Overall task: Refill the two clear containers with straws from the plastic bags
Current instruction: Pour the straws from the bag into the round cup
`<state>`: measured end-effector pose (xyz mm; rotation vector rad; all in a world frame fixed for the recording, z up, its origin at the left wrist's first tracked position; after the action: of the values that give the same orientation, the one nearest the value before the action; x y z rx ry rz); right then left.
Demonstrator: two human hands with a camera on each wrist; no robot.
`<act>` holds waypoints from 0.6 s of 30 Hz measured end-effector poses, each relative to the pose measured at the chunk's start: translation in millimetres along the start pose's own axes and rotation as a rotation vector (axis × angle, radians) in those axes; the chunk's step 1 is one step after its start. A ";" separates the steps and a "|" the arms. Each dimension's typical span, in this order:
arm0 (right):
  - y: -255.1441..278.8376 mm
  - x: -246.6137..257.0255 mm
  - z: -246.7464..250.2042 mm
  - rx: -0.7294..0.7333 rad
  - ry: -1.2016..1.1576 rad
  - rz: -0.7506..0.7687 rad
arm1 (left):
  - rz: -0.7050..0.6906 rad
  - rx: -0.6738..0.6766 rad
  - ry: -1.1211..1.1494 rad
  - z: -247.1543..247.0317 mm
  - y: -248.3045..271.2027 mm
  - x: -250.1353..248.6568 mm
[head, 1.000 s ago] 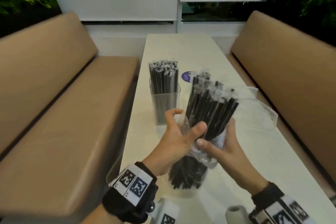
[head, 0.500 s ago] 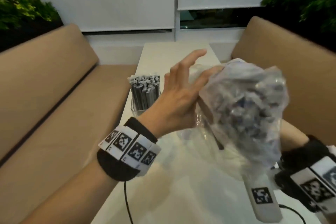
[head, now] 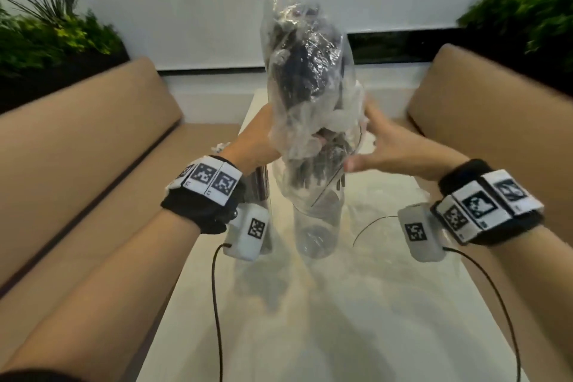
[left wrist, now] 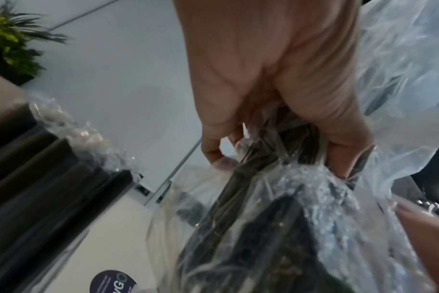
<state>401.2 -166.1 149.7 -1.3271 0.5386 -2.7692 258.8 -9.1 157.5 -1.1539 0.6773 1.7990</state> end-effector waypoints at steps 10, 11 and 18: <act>-33.7 -59.2 -50.6 -0.380 -0.376 0.124 | -0.047 0.005 0.327 -31.6 -28.1 17.9; -34.4 -60.6 -52.2 -0.394 -0.374 0.122 | -0.040 -0.018 0.359 -34.2 -30.2 19.7; -48.8 -37.3 -37.6 -0.427 -0.372 0.227 | -0.145 -0.129 0.396 -17.4 -35.8 -4.6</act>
<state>402.5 -102.8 115.4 -1.6769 1.2060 -2.2241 298.8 -7.7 154.7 -1.6286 0.6885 1.5235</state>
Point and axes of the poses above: each hand's wrist, its own y-axis away from the middle knuckle, its own z-axis out of the back of the hand, x = y × z, the point moved 1 cm from there along -y, towards the middle knuckle, and after that the axes turned 13 degrees about z, right-handed, at the moved point
